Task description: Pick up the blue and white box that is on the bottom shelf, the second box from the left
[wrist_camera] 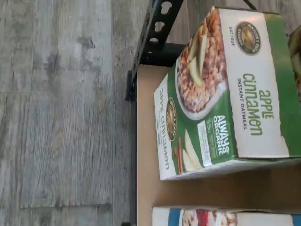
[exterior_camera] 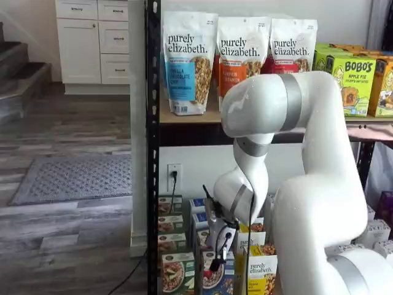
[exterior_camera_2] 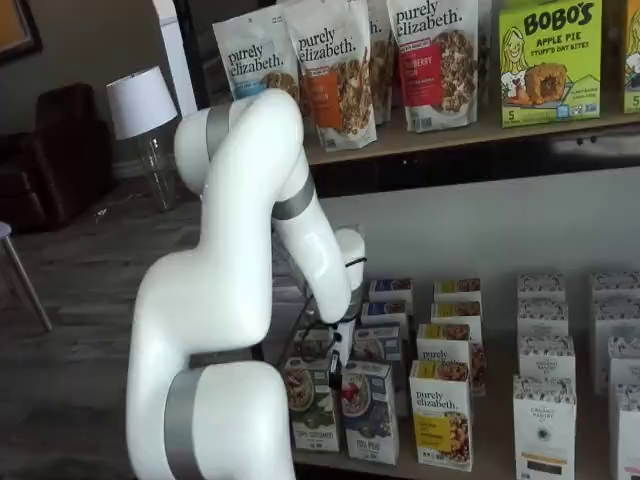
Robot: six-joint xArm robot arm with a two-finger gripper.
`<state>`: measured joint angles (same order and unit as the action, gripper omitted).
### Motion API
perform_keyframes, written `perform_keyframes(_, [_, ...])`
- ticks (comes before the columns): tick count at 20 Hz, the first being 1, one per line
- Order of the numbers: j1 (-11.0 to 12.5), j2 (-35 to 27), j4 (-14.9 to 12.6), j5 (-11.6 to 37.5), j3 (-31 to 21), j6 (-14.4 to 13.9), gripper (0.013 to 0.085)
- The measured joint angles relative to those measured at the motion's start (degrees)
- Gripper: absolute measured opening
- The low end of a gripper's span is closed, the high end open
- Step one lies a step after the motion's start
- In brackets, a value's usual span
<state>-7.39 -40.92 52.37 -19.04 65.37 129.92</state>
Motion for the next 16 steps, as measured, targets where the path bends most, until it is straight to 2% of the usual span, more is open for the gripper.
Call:
perform_keyframes(5, [0.6, -1.6, -2.4, -0.7, 2.0, -1.8, 0.085])
perform_keyframes(16, [1.5, -5.5, -4.9, -1.1, 6.7, -3.4, 0.085])
